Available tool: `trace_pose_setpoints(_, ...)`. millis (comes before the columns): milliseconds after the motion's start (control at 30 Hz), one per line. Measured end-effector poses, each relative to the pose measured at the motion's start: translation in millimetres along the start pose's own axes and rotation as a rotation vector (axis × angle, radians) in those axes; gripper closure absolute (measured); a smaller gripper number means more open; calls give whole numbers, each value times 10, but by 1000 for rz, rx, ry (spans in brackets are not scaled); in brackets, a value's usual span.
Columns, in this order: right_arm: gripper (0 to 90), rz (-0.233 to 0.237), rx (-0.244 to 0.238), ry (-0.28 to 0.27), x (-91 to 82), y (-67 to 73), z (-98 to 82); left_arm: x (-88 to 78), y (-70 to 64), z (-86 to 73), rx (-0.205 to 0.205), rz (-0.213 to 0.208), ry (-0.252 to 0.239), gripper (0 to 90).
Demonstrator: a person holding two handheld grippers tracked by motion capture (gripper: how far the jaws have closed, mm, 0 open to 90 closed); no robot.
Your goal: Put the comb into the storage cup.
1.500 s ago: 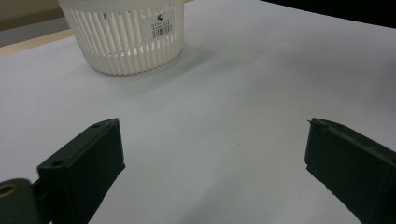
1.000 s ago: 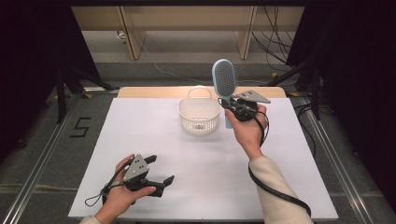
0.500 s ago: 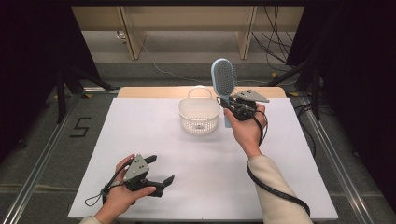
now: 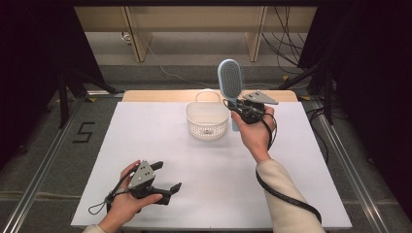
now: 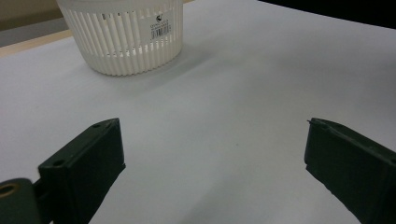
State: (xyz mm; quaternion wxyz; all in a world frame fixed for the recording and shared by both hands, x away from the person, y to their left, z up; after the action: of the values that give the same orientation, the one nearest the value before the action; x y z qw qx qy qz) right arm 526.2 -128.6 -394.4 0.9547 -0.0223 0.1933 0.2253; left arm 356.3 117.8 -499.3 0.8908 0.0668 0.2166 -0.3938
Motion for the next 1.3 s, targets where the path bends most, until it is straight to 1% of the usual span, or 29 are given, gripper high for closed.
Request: trace_pose_setpoints(1300, 703, 14, -12, 0, 107, 127, 98, 1, -4, 5, -2, -3, -3, 44)
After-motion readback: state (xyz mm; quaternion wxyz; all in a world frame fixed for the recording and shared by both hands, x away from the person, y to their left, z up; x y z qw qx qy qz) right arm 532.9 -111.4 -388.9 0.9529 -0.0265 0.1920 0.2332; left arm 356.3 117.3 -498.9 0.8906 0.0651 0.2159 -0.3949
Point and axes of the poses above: each handheld gripper's, and its own axes: x roughly forward along the jaws, z roughly out of its top, y roughly to its left, the point moved 7 cm from there along x, roughly forward along the jaws, and after that the axes turned 2 degrees about y, right-handed, at the moved point
